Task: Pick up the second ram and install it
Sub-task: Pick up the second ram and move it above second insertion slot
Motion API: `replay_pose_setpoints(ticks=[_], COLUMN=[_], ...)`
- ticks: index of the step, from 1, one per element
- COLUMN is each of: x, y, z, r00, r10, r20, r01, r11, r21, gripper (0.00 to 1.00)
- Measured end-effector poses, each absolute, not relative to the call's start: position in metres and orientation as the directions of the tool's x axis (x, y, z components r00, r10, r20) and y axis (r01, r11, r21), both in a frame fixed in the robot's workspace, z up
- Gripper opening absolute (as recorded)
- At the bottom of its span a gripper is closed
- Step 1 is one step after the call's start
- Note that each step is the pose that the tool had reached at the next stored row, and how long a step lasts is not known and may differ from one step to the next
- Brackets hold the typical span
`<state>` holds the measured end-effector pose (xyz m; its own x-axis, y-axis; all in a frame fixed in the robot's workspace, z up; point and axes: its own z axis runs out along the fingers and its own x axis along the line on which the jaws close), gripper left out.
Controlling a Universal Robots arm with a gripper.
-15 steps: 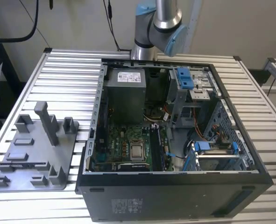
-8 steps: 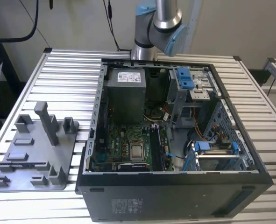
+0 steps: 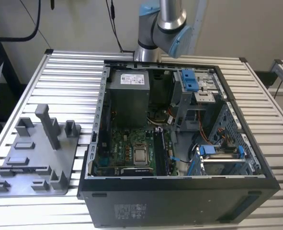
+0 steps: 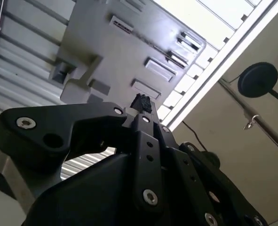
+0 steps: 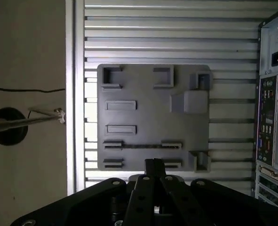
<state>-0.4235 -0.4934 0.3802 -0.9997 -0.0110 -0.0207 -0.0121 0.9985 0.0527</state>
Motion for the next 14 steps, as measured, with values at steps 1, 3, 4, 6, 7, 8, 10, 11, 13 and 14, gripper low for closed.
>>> replay_pose_setpoints(ticks=[1, 3, 4, 6, 7, 8, 10, 11, 13, 14], x=[-0.4235, -0.4235, -0.4235, -0.4235, -0.4235, -0.4235, -0.4235, -0.4235, -0.4235, -0.4235], y=[-0.4934, -0.4934, -0.4934, -0.4934, -0.4934, -0.4934, -0.4934, -0.4934, -0.4934, -0.4934], z=[0.3802, 0.3802, 0.3801, 0.3801, 0.3802, 0.3801, 0.3801, 0.3801, 0.3801, 0.3801], r00=[-0.999, -0.998, -0.997, -0.994, -0.991, -0.989, -0.984, -0.981, -0.975, -0.972], r10=[-0.027, -0.061, -0.077, -0.112, -0.129, -0.147, -0.179, -0.195, -0.223, -0.235], r20=[-0.021, -0.021, -0.021, -0.021, -0.021, -0.021, -0.021, -0.021, -0.021, -0.021], r01=[-0.028, -0.062, -0.078, -0.112, -0.130, -0.148, -0.180, -0.196, -0.224, -0.236], r11=[0.998, 0.997, 0.996, 0.992, 0.990, 0.988, 0.982, 0.979, 0.973, 0.970], r21=[0.053, 0.053, 0.053, 0.053, 0.053, 0.053, 0.053, 0.053, 0.053, 0.053], gripper=[0.11, 0.11, 0.11, 0.11, 0.11, 0.11, 0.11, 0.11, 0.11, 0.11])
